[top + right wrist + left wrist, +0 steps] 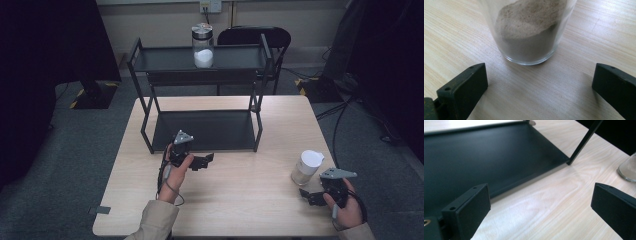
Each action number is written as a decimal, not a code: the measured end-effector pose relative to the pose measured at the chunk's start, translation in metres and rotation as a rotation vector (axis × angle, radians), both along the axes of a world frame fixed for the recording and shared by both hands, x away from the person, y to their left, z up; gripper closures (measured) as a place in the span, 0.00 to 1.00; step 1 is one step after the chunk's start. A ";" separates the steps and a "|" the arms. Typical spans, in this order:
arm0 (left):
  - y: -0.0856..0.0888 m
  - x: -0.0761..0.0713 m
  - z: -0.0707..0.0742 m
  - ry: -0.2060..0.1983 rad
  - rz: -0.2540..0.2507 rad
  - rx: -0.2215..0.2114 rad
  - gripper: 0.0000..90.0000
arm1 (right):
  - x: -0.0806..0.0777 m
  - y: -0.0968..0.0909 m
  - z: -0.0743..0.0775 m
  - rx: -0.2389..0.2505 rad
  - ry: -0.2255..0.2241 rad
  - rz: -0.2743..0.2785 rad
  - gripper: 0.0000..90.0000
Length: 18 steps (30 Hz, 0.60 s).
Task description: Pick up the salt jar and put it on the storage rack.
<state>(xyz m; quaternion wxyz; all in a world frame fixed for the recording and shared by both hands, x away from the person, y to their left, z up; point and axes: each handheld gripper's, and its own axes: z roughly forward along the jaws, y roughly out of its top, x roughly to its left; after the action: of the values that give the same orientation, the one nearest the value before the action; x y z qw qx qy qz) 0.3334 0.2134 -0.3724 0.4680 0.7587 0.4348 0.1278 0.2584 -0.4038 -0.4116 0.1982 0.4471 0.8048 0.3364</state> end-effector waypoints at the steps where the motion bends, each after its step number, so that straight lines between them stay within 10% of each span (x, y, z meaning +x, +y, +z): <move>1: 0.000 -0.001 -0.002 0.001 0.001 0.002 0.02 | 0.000 0.000 0.000 0.000 0.000 0.000 0.00; 18: 0.006 -0.021 -0.031 0.028 0.012 0.044 0.02 | 0.000 0.000 0.000 0.000 0.000 -0.001 0.00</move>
<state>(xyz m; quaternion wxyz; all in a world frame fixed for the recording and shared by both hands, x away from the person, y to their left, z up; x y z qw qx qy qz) 0.3124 0.2195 -0.4035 0.4443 0.7679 0.4429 0.1294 0.2583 -0.4036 -0.4116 0.1984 0.4473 0.8046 0.3363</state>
